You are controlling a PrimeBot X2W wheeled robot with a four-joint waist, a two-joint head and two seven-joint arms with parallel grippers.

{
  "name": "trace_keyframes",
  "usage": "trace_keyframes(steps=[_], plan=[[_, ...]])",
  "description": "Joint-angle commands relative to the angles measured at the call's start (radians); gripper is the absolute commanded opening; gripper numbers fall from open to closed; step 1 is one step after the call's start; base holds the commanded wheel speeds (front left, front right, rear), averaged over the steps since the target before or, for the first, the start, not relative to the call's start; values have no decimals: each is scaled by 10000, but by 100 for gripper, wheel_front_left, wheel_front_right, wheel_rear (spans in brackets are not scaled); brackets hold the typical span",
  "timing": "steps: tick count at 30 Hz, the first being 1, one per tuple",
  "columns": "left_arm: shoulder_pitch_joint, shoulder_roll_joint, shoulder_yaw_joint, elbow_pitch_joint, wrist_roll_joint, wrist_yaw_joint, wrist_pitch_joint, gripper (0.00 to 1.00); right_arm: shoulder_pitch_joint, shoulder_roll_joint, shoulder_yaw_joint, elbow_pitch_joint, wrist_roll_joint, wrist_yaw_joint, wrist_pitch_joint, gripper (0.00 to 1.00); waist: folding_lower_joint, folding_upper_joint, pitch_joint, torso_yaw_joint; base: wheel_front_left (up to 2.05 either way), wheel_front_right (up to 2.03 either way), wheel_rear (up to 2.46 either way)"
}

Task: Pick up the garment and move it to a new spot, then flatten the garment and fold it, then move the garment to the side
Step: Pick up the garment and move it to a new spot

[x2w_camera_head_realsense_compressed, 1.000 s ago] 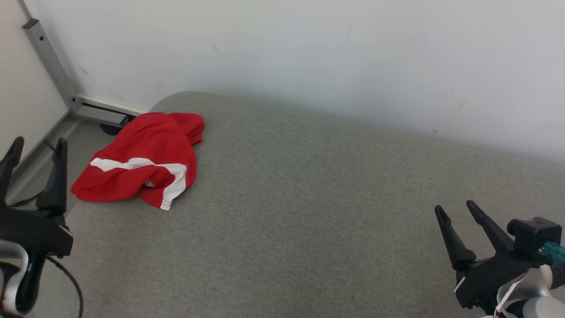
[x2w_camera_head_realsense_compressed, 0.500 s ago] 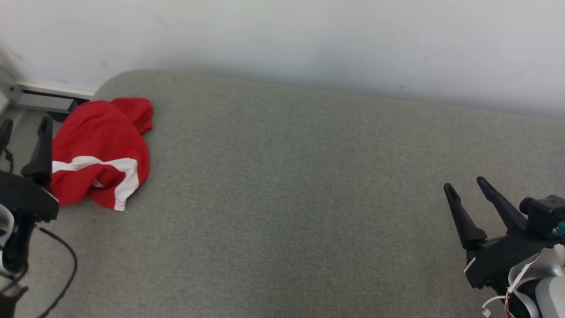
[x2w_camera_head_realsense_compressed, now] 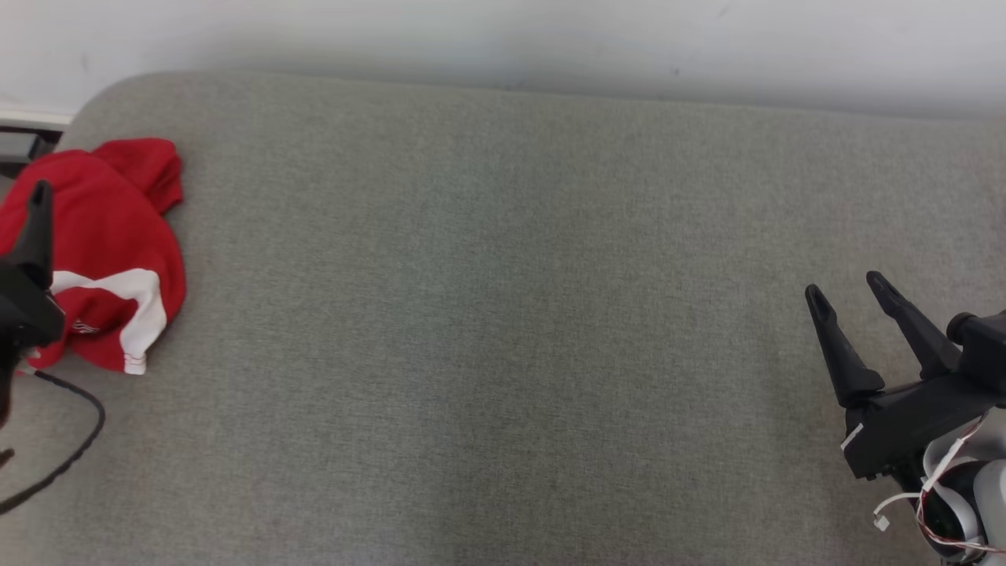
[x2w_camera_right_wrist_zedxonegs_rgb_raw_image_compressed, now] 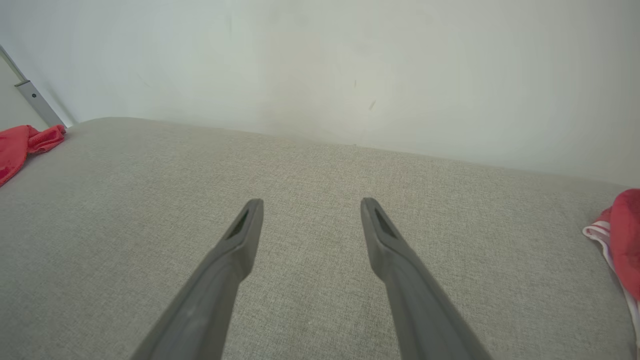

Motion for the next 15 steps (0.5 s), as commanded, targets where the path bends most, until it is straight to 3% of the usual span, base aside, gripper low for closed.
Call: trace_keyframes(steps=[1, 15], plan=[[-270, 94, -87, 260, -64, -46, 76, 100, -143, -80, -3, -66, 116, -5, 27, 100, -1, -1, 365, -246, 0, 0, 0], [-1497, 478, -1144, 2076, -807, -47, 1126, 100, -330, -236, -69, -218, 84, -5, 237, 100, -1, -1, 1098, -685, 0, 0, 0]])
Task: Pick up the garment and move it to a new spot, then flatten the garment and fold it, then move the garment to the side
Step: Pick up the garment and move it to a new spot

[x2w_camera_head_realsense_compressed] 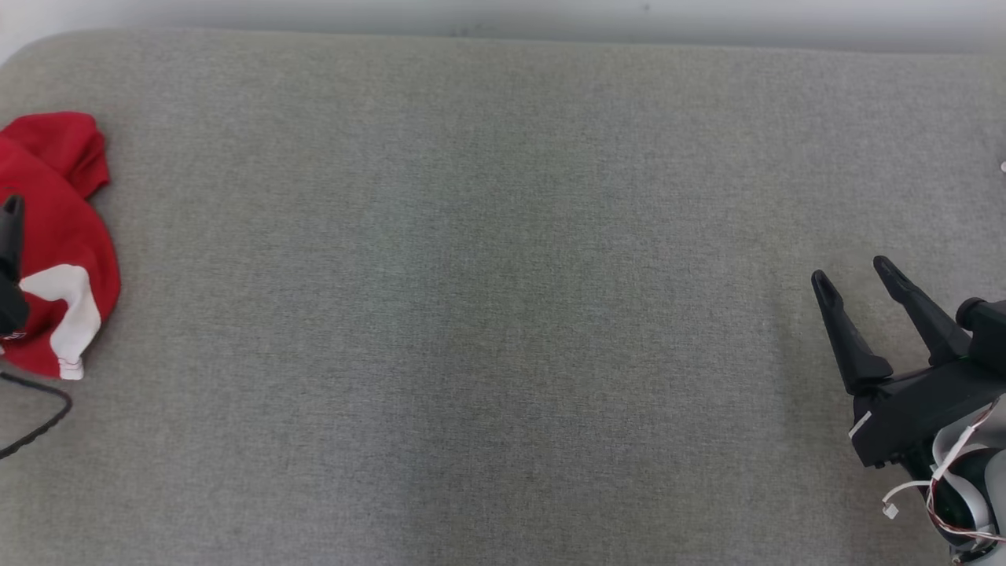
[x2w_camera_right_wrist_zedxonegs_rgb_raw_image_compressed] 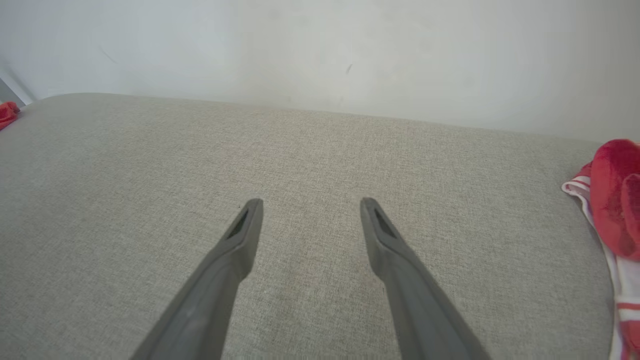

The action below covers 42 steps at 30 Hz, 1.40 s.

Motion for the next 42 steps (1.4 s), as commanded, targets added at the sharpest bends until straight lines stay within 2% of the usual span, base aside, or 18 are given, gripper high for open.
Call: trace_keyframes(steps=[1, 13, 16, 23, 24, 26, 30, 34, 38, 42], plan=[[-161, 67, -145, 195, -179, 8, 259, 100, -99, -105, -51, -52, 25, -5, 13, 100, -1, -1, 157, -145, 0, 0, 0], [-800, 62, -576, 1764, -737, 36, 2196, 100, 117, -172, -253, -336, -10, -5, 178, 100, -1, -1, 516, -232, 0, 0, 0], [-1003, -54, -540, 2237, -919, 125, 2870, 100, 124, -132, -241, -361, -41, -5, 204, 100, -1, -1, 535, -234, 0, 0, 0], [-1163, -553, -424, 2742, -1238, 253, 3653, 100, -15, -68, -183, -385, -78, -5, 295, 100, -1, -1, 611, -266, 0, 0, 0], [-1135, -601, -493, 2777, -1228, 230, 3802, 82, -30, -66, -164, -388, -79, -5, 313, 100, -1, -1, 622, -282, 0, 0, 0], [-1111, -628, -609, 2806, -1173, 159, 3962, 0, -47, -67, -159, -392, -77, -5, 318, 100, -1, -1, 635, -315, 0, 0, 0], [-1156, -508, -740, 2630, -1173, 60, 3928, 0, -40, -96, -202, -360, -76, -5, 299, 100, -1, -1, 587, -319, 0, 0, 0], [-1294, -296, -962, 2156, -1006, 13, 3332, 0, -19, -36, -192, -288, -84, -5, 256, 100, -1, -1, 454, -269, 0, 0, 0], [-1501, -299, -1349, 1012, -1071, -21, 2566, 0, 43, 16, -152, -191, -99, -5, 190, 100, -1, -1, 210, -153, 0, 0, 0], [-1705, 86, -2292, -712, -1018, 0, 1945, 0, 92, 141, -62, 45, -31, -5, 60, 100, -1, -1, -233, -25, 0, 0, 0]])
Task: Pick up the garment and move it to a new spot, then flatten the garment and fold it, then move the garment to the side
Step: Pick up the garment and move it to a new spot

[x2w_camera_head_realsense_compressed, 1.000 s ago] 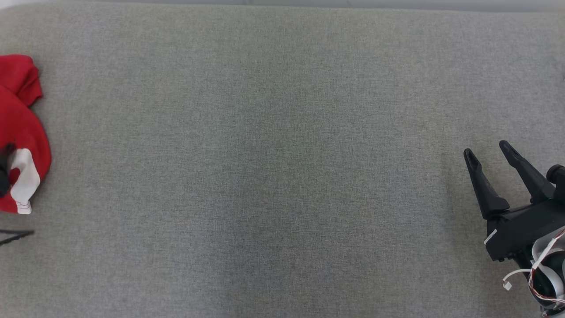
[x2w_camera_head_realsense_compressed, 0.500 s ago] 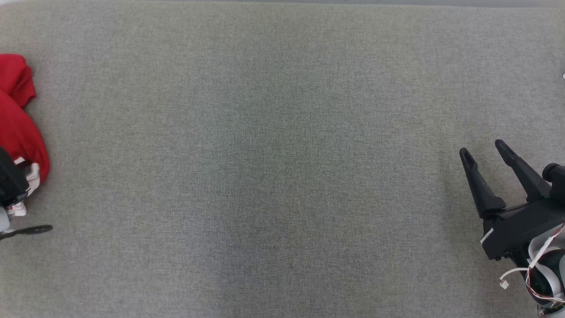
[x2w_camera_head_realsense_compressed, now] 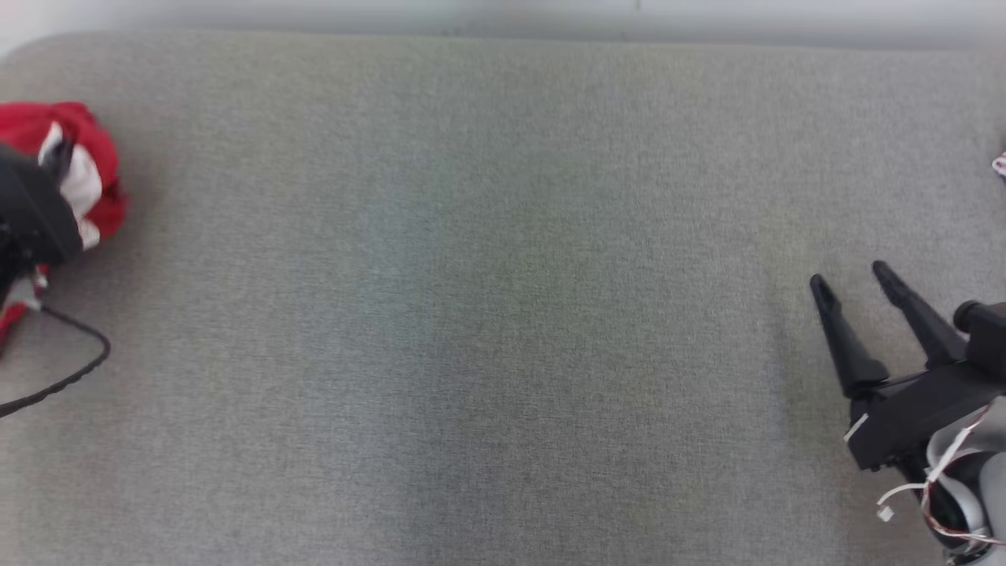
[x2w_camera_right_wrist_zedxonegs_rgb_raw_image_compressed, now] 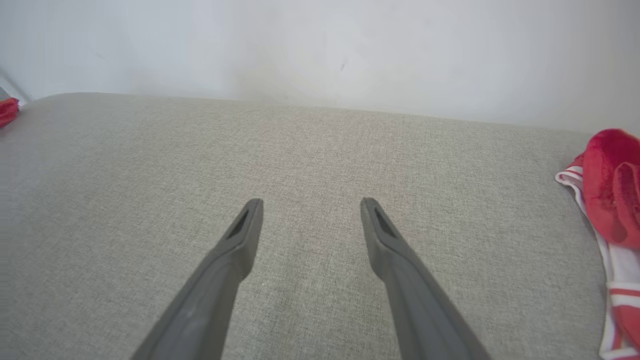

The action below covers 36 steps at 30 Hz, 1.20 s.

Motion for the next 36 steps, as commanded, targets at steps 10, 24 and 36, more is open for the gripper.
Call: trace_keyframes(steps=[10, 24, 36], plan=[[-194, 845, -1568, -3080, -406, -17, -53, 0, 58, 300, 309, 508, 116, -5, -314, 100, 0, -1, -923, 51, 0, 0, 0], [717, 381, -1980, -4921, -1111, 39, -227, 0, -52, 592, 521, 1226, 278, -5, -830, 100, 0, -1, -1407, -765, 0, 0, 0], [1023, -1101, -2632, -5308, -1301, -3, -701, 0, -123, 792, 722, 1904, 437, -5, -1247, 100, 0, -1, -1810, -1778, 0, 0, 0]])
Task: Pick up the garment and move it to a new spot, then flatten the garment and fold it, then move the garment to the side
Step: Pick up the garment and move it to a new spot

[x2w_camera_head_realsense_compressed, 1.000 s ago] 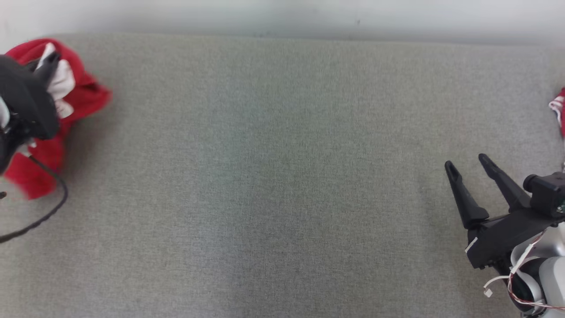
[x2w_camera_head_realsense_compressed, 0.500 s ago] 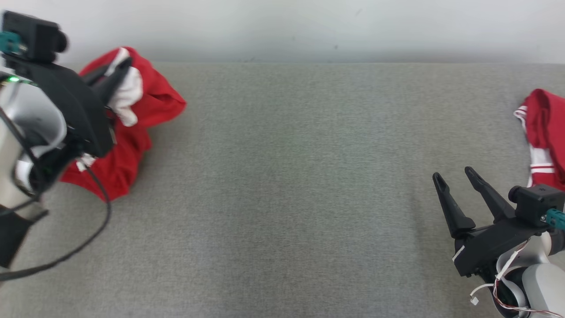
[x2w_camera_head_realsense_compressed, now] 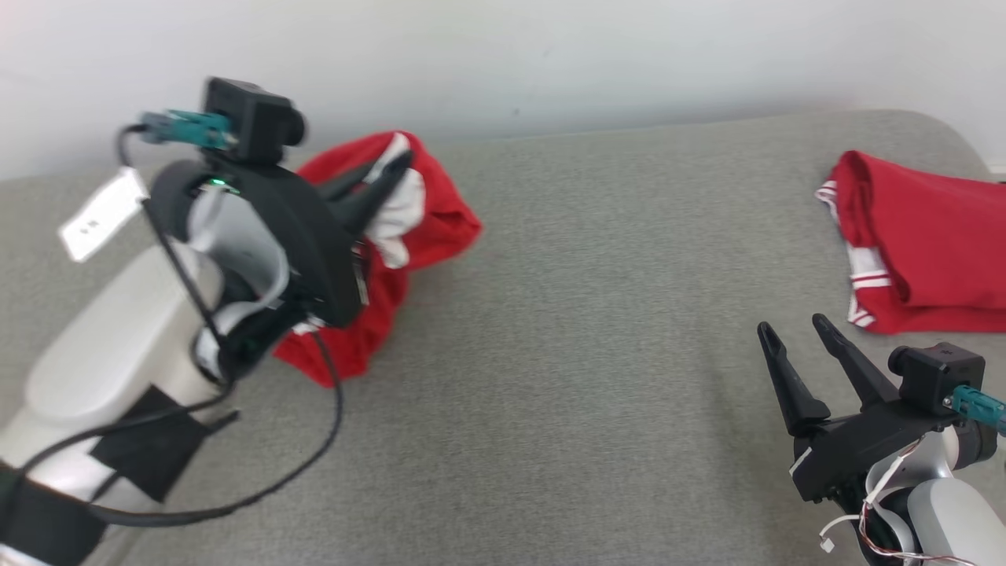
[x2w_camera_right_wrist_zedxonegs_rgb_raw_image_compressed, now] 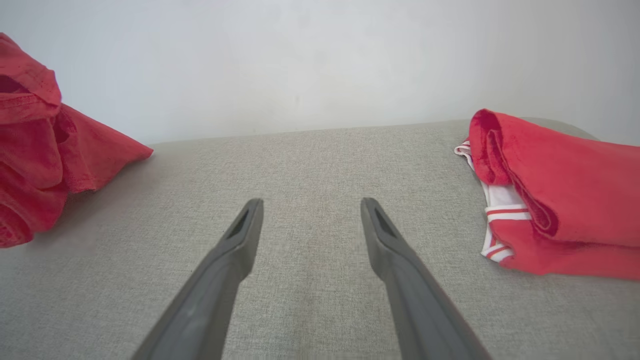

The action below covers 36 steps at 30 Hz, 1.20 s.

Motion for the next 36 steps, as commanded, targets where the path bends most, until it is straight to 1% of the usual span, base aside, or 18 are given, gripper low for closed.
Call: trace_keyframes(steps=[1, 6, 10, 12, 14, 18, 21, 22, 26, 27, 28, 32, 36], plan=[[121, -165, -128, -24, 36, -44, -114, 0, -67, 4, -16, 61, 80, -5, -95, 100, 1, 1, -149, -325, 0, 0, 0], [344, -947, -678, 157, -56, -62, -312, 0, -125, -8, -63, 159, 133, -5, -205, 100, 1, 1, 25, -506, 0, 0, 0], [492, -1642, -1235, 444, 70, -73, -684, 0, -90, -1, -151, 227, 105, -5, -289, 100, 1, 1, 83, -462, 0, 0, 0], [750, -2124, -1548, 559, -133, -76, -917, 0, -51, 0, -176, 243, 81, -5, -288, 100, 1, 1, 90, -406, 0, 0, 0], [904, -2413, -1856, 743, -301, -74, -1130, 0, -83, 15, -187, 248, 47, -5, -247, 100, 1, 1, 100, -348, 0, 0, 0], [1191, -2861, -2562, 1337, -438, -44, -1569, 0, -184, 42, -165, 211, -12, -5, -205, 100, 1, 1, 117, -230, 0, 0, 0], [1239, -3084, -3074, 1964, -362, -44, -2014, 0, -203, 75, -86, 218, -16, -5, -163, 100, 1, 1, 132, -162, 0, 0, 0], [1239, -3084, -3074, 1964, -362, -44, -2014, 0, -203, 75, -86, 218, -16, -5, -163, 100, 1, 1, 132, -162, 0, 0, 0], [1223, -3321, -3504, 2783, -447, -45, -2933, 0, -233, 117, 36, 244, -8, -5, -140, 100, 1, 1, 117, -145, 0, 0, 0], [1222, -3376, -3583, 2982, -450, -45, -3164, 43, -228, 133, 54, 247, 1, -5, -150, 100, 1, 1, 106, -139, 0, 0, 0], [1217, -3427, -3695, 3128, -432, -45, -3360, 100, -223, 145, 78, 255, 8, -5, -150, 100, 1, 1, 97, -142, 0, 0, 0], [1137, -3506, -3902, 3389, -551, -46, -4208, 100, -128, 93, 25, 301, 39, -5, -173, 100, 1, 1, 13, -90, 0, 0, 0], [1069, -3524, -4005, 3407, -628, -46, -4735, 100, 16, 56, -88, 334, 29, -5, -194, 100, 1, 1, -126, 34, 0, 0, 0]])
